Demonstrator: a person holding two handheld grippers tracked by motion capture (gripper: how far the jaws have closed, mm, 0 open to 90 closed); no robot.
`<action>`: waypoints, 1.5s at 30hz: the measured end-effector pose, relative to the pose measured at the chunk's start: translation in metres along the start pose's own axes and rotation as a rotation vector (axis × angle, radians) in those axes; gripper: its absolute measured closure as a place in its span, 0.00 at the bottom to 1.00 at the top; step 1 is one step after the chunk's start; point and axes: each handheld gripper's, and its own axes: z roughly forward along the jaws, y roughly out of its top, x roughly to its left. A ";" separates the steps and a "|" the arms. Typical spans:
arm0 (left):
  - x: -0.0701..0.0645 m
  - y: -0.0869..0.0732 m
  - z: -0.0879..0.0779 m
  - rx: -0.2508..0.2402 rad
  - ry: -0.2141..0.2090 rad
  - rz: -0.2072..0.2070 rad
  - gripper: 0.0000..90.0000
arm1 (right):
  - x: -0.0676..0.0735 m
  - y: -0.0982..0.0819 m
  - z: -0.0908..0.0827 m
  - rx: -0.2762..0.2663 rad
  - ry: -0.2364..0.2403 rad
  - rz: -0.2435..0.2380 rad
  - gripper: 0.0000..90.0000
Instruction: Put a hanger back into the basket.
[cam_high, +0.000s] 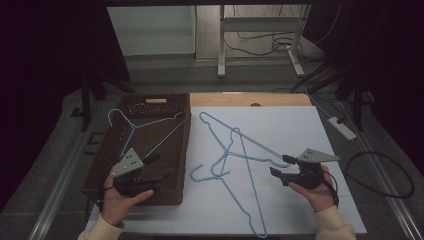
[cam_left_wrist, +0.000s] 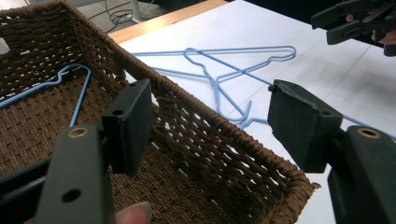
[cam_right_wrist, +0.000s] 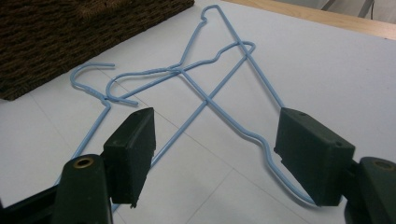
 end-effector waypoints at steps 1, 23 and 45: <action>0.000 0.000 -0.001 -0.003 0.001 0.000 0.35 | 0.000 0.000 0.000 0.004 -0.003 -0.004 0.32; 0.001 -0.001 -0.004 -0.002 -0.001 -0.001 0.35 | 0.008 0.013 0.012 0.102 0.022 -0.071 0.32; 0.002 -0.001 -0.006 -0.006 -0.011 -0.003 0.35 | 0.011 0.058 0.061 0.274 0.027 -0.169 0.36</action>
